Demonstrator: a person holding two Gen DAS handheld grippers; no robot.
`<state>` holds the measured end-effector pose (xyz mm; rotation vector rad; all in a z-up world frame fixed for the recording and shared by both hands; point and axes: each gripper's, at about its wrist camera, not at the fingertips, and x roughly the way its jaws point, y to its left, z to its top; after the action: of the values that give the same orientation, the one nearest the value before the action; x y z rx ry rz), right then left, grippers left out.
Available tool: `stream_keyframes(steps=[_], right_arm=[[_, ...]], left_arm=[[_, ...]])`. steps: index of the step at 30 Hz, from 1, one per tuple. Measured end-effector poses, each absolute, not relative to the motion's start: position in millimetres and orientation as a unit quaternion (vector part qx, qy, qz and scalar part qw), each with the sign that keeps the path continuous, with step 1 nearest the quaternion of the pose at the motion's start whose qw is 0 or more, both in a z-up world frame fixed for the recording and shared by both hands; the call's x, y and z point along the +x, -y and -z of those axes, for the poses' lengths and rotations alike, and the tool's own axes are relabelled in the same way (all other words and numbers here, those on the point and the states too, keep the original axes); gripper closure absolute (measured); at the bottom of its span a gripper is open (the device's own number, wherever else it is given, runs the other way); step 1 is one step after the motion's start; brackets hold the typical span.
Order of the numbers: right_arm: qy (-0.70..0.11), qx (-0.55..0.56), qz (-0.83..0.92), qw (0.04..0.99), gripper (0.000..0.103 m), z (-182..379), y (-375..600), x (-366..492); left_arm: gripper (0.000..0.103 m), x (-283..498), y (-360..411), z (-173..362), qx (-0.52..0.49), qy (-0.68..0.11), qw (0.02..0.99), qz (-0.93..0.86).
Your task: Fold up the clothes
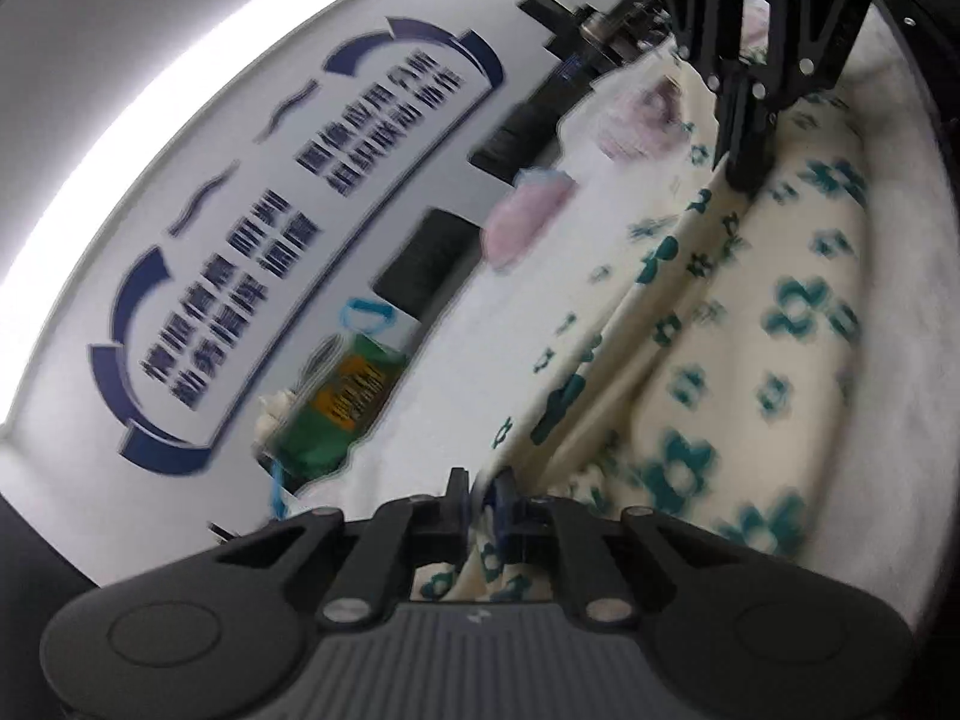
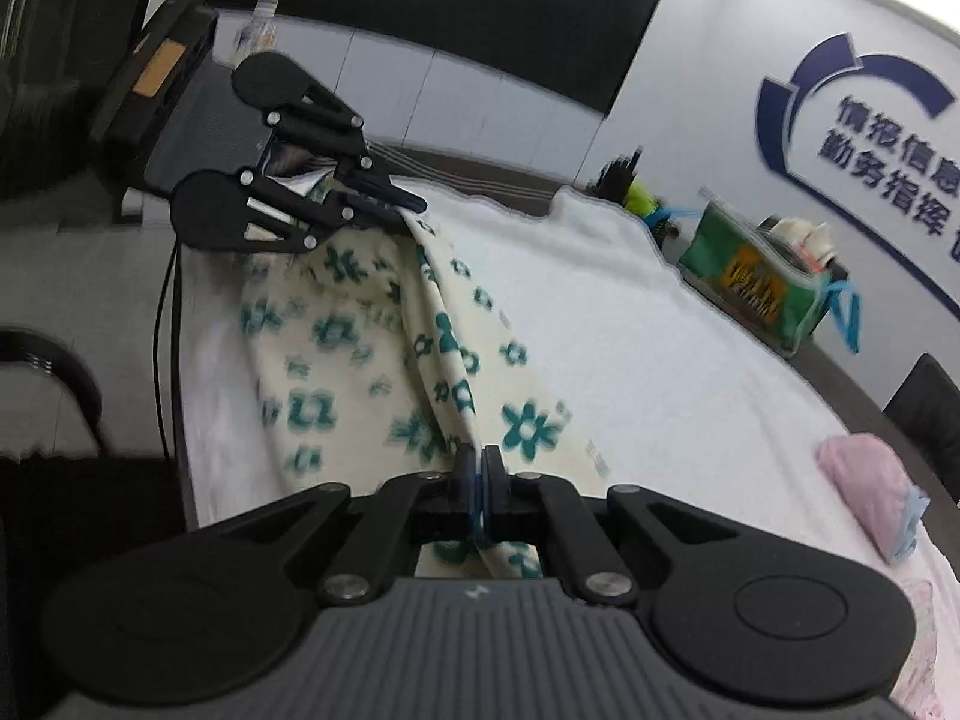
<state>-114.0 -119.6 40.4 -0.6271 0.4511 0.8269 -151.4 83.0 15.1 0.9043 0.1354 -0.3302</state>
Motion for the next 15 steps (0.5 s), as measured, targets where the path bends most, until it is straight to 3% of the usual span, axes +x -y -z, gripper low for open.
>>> stream_keyframes(steps=[4, 6, 7, 10, 13, 14, 15], right_arm=[[-0.226, -0.306, -0.410, 0.829, 0.095, -39.3, 112.9, -113.9], [-0.201, -0.255, -0.431, 0.842, 0.067, -53.4, 115.7, -110.3], [-0.188, -0.226, -0.442, 0.847, 0.062, -60.9, 117.3, -108.3], [-0.168, -0.198, -0.445, 0.857, 0.062, -69.3, 97.0, -102.0], [-0.174, -0.254, -0.452, 0.838, 0.063, -49.6, 58.5, -96.4], [-0.178, -0.272, -0.453, 0.831, 0.071, -40.5, 48.3, -93.2], [-0.183, -0.284, -0.453, 0.825, 0.088, -31.7, 40.0, -89.1]], left_arm=[[0.096, -153.2, -87.7, -3.2, 0.433, -0.083, 0.882, 0.167], [0.096, -154.0, -90.1, 2.8, 0.432, -0.092, 0.881, 0.171], [0.096, -154.3, -90.9, 5.3, 0.432, -0.095, 0.880, 0.172], [0.096, -154.8, -90.6, 3.4, 0.431, -0.090, 0.882, 0.170], [0.096, -158.3, -93.1, 1.4, 0.425, -0.089, 0.885, 0.171], [0.096, -160.7, -93.7, 1.2, 0.424, -0.088, 0.885, 0.171], [0.096, -161.4, -93.2, 1.2, 0.425, -0.088, 0.884, 0.171]])
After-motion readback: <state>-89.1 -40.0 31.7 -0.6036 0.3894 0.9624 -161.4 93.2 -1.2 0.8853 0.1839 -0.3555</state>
